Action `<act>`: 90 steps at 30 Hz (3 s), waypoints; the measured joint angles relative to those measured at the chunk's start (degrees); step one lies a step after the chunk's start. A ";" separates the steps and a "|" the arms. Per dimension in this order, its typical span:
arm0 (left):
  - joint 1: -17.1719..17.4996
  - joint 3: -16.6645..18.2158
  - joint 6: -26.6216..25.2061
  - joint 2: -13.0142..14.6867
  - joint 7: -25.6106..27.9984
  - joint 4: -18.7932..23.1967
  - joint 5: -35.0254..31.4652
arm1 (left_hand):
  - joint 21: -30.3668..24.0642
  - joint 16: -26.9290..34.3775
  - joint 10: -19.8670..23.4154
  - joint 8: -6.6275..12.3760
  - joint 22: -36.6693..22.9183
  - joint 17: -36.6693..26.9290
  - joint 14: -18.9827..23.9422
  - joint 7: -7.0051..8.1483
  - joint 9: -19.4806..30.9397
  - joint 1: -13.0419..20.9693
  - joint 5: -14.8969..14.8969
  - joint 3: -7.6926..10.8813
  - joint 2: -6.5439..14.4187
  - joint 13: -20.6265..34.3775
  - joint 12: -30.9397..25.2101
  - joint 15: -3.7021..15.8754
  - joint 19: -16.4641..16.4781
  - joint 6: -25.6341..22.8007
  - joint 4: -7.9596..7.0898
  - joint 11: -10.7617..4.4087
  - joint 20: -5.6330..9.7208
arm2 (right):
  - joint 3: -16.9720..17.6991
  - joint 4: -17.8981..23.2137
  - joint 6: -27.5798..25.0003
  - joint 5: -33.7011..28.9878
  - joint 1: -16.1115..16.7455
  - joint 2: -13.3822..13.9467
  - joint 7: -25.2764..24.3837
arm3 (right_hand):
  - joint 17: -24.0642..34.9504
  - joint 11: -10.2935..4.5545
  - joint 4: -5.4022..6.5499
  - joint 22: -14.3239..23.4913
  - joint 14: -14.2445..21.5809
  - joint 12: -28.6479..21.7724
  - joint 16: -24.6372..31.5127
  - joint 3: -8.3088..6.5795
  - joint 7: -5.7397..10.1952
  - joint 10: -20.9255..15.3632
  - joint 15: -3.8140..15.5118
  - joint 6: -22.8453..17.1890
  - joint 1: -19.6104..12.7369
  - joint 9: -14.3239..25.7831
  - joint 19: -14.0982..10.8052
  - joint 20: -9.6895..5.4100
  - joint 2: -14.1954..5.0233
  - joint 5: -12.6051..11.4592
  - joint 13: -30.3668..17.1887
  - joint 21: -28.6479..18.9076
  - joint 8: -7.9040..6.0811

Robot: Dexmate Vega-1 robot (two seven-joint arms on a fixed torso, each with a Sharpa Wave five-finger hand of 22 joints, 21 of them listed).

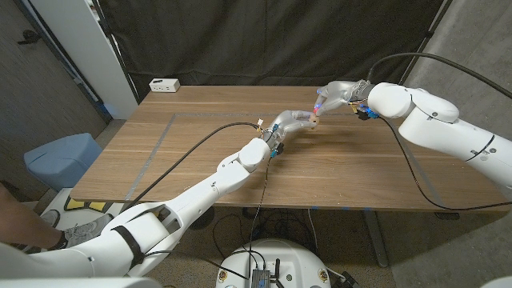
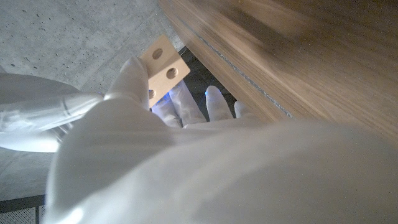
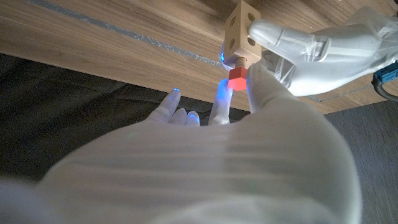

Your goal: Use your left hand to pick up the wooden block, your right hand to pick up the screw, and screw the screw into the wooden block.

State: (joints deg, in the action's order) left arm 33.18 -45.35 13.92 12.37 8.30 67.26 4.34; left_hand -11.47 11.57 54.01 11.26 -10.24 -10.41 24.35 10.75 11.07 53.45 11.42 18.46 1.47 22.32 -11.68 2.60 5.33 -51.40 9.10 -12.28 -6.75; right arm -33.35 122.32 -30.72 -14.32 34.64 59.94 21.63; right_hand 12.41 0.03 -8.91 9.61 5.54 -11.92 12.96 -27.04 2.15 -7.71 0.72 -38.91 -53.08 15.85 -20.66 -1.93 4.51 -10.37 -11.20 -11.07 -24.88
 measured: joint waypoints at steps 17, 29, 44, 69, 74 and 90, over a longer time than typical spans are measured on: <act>-0.22 -0.15 -0.07 -0.20 -0.07 -0.37 -0.02 | 0.00 0.00 0.12 0.00 0.00 0.00 -0.01 0.00 -0.03 0.00 0.04 0.00 0.00 0.00 -0.07 -0.01 0.00 0.00 0.00 -0.12 0.00 | 0.00 -0.19 -0.14 -0.05 0.35 -0.14 -0.95 | -0.01 -0.33 0.23 0.00 0.72 0.00 0.12 -0.24 0.41 -1.52 0.72 -1.64 0.53 0.69 -0.86 -0.12 -0.07 0.00 0.00 0.00 -1.65; -0.29 -0.21 -0.09 -0.27 -0.11 -0.48 -0.05 | 0.00 0.00 0.11 0.00 0.00 0.00 -0.01 0.00 0.00 0.00 0.03 0.00 0.00 0.00 -0.09 -0.01 0.00 0.00 0.00 -0.12 0.00 | 0.03 -0.50 0.04 -0.05 0.53 -0.29 -1.57 | -0.01 -0.97 0.23 0.00 1.77 0.00 0.62 -0.24 0.73 -2.97 1.33 -3.37 0.75 1.29 -1.88 -0.52 -0.30 0.00 0.00 -0.45 -2.93; -0.26 -0.21 -0.16 -0.29 0.01 -0.46 -0.06 | 0.00 0.00 0.10 0.00 0.00 0.00 -0.01 0.00 0.00 0.00 0.00 0.00 0.00 0.00 -0.12 -0.01 0.00 0.00 0.00 -0.13 0.00 | 0.06 -1.12 0.57 0.12 0.71 -0.72 -2.35 | 0.19 -1.53 0.23 0.00 2.99 -0.42 1.02 -0.23 0.68 -4.64 1.55 -4.64 0.92 1.86 -2.91 -0.74 -0.47 0.00 0.00 -0.45 -4.51; 0.46 0.14 -0.27 0.01 0.55 0.22 0.16 | 0.00 0.00 0.09 0.00 0.00 0.00 0.19 0.00 0.00 0.00 0.04 0.00 0.00 0.00 -0.17 0.18 0.31 0.00 0.00 -0.14 0.31 | -1.03 -1.47 -0.95 -1.43 0.72 -2.05 -3.99 | 0.27 -1.62 1.34 0.00 6.15 -0.89 1.90 1.35 0.52 -10.01 1.43 -9.31 3.24 1.68 -5.70 -0.86 -1.88 0.00 0.00 -0.45 -6.76; 0.53 0.20 -0.31 0.05 0.57 0.28 0.22 | 0.00 0.00 0.00 0.00 0.00 0.00 0.19 0.00 0.01 0.00 0.04 0.00 0.00 0.00 -0.18 0.18 0.31 0.00 0.00 -0.22 0.31 | -1.51 -1.53 -1.41 -2.21 0.44 -2.25 -4.01 | 0.10 -1.47 1.59 0.00 6.67 -0.89 2.12 2.05 0.39 -10.89 1.51 -10.27 4.07 1.38 -6.11 -0.65 -2.11 0.01 0.00 -0.44 -7.21; 0.43 0.28 -0.28 0.06 0.43 -0.08 0.51 | 0.00 0.00 -0.11 0.00 0.00 0.00 0.19 0.00 -0.03 0.00 0.01 0.01 0.00 0.00 -0.20 0.18 0.31 0.00 -0.01 -0.12 0.31 | -3.02 -1.84 -2.47 -4.98 -0.49 -3.25 -3.77 | 0.10 -1.37 2.22 0.00 8.72 -1.23 2.56 3.17 -0.29 -14.26 1.53 -13.83 6.49 0.13 -7.62 -0.73 -3.01 0.01 0.00 -0.44 -7.98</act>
State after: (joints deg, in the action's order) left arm 33.62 -45.06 13.64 12.43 8.73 67.18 4.85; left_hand -11.47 11.57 53.89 11.26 -10.24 -10.41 24.53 10.75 11.04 53.45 11.43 18.47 1.47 22.32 -11.88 2.77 5.64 -51.40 9.09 -12.40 -6.44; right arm -36.37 120.48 -33.19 -19.31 34.15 56.69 17.87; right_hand 12.51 -1.34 -6.70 9.61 14.26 -13.15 15.52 -23.87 1.86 -21.97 2.25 -52.74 -46.59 15.98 -28.27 -2.66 1.50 -10.36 -11.20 -11.52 -32.86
